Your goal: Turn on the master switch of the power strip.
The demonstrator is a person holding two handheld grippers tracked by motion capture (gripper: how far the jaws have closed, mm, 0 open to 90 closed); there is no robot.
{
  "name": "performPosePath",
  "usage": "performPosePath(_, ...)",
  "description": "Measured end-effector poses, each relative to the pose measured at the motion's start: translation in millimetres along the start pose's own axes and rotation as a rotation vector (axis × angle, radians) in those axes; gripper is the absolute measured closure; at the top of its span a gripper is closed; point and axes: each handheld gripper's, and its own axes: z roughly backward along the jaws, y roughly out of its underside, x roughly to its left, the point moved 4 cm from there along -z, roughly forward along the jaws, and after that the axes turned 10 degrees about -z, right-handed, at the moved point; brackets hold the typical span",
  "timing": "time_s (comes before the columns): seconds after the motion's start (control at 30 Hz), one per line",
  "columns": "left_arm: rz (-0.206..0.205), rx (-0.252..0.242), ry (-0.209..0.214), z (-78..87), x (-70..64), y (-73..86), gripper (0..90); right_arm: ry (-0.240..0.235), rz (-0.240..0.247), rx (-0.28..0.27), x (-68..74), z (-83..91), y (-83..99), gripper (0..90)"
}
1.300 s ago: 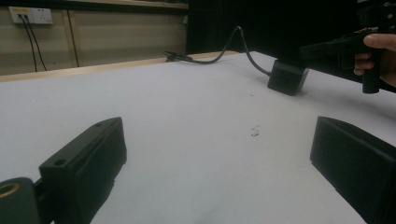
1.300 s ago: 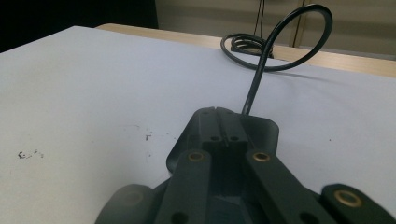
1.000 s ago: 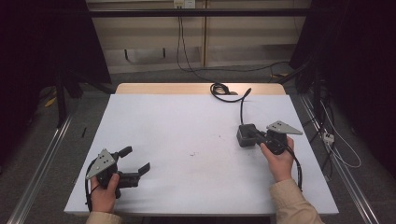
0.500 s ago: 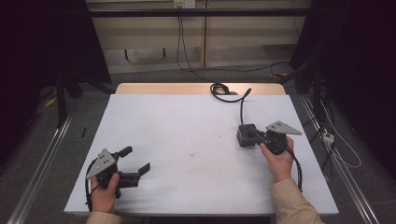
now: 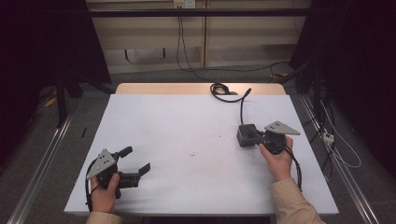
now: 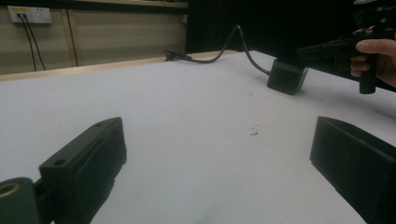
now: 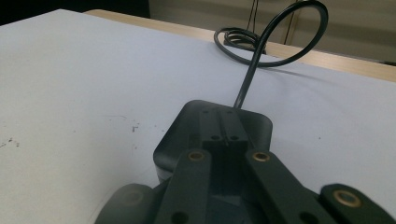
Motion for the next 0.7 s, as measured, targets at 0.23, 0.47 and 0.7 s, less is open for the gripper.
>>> performPosePath(0.23, -0.002, -0.002, 0.0, -0.1, -0.3, -0.3, 3.5, 0.002, 0.009, 0.001, 0.3, 0.0, 0.7, 90.0)
performPosePath(0.47, -0.004, -0.001, 0.003, -0.3, -0.6, -0.2, 3.5, 0.0, 0.01, 0.0, -0.1, -0.2, 1.2, 90.0)
performPosePath(0.7, -0.007, 0.002, 0.004, -0.6, -0.9, 0.2, 3.5, -0.001, 0.009, 0.001, -0.2, -0.3, 1.4, 90.0)
